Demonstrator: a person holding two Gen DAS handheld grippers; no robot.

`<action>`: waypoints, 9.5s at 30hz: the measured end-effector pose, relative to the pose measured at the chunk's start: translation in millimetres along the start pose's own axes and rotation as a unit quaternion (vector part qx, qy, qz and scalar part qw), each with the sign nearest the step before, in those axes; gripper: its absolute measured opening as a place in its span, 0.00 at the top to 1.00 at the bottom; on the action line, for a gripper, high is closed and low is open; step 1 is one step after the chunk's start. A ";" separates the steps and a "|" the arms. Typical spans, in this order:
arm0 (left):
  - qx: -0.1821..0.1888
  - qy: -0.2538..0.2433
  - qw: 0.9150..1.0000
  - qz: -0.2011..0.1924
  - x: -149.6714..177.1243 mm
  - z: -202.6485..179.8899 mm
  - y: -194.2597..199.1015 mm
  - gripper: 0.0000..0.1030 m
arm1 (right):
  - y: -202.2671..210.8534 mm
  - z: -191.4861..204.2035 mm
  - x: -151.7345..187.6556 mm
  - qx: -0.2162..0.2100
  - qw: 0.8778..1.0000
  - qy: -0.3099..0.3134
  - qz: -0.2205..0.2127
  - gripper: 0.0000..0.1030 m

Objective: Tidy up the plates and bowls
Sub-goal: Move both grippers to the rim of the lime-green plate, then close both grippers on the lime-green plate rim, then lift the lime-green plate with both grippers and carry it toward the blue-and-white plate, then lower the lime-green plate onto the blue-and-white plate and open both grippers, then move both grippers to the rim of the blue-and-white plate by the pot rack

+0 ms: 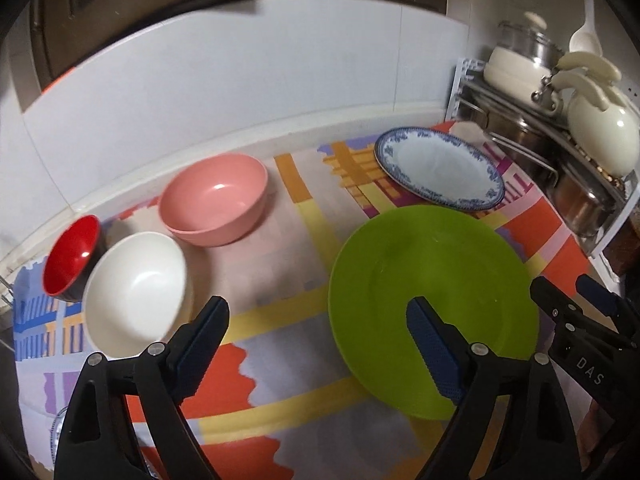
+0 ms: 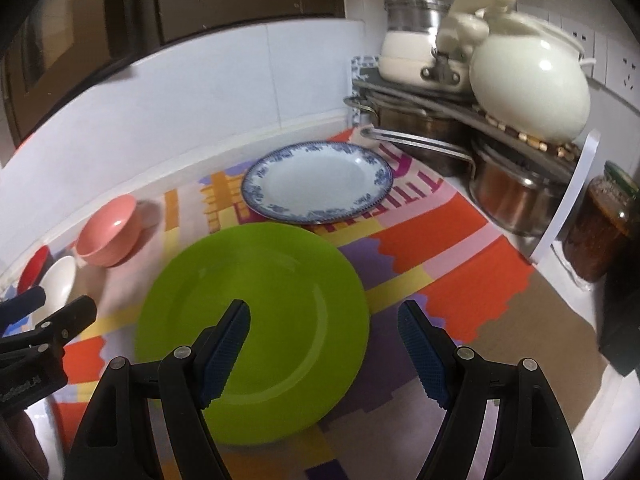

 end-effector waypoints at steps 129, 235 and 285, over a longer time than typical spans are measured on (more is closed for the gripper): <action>-0.169 0.183 0.968 -0.028 90.5 215.7 167.5 0.65 | 109.1 201.4 23.6 -0.211 0.968 0.134 0.006 0.62; -0.149 0.151 0.977 0.020 118.5 230.7 161.5 0.20 | 105.5 245.2 75.0 -0.239 0.952 0.172 0.087 0.29; 0.041 -0.026 0.998 -0.033 -62.2 13.1 8.9 0.05 | 3.8 27.3 -48.1 -0.030 0.998 0.053 -0.017 0.28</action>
Point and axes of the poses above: each gripper's, at about its wrist camera, not at the fingertips, and y roughly against the way its jaws point, z to its left, x to its underside, the point moved 1 cm from there along -y, roughly the way its jaws point, and after that the axes turned 14 degrees about -z, right-handed, at the moved point
